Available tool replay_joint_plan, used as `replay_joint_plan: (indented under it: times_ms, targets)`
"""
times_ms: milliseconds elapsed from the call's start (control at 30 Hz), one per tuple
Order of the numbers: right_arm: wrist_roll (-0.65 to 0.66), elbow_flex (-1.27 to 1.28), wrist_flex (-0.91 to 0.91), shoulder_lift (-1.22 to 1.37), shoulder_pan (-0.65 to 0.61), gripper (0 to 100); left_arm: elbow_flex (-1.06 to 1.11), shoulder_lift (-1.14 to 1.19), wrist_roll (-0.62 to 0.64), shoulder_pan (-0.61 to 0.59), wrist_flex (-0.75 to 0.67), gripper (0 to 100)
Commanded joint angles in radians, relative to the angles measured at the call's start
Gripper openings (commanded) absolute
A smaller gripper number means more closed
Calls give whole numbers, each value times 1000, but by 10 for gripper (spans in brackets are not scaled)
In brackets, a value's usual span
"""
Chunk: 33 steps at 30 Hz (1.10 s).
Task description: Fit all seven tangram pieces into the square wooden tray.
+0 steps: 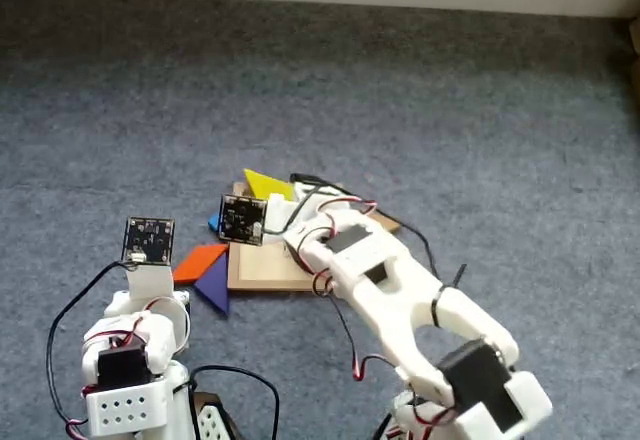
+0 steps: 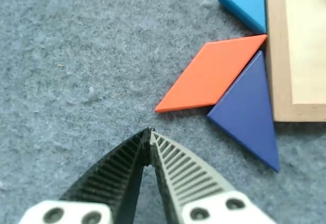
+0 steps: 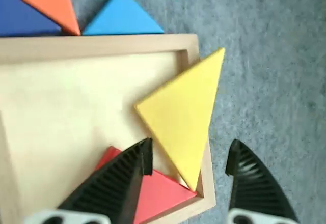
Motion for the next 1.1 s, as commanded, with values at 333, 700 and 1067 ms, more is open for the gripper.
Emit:
replay_joint_plan:
  times_ms: [333,700,1067]
  targets:
    - [-207,90,-18,-265,-19,14,21,-47,-9,-8,5,8]
    - [-486,-108,-18,58,-18,10,21,-47,-9,-8,5,8]
    - [-585,-199,-18,245,41,10,21,-47,-9,-8,5,8]
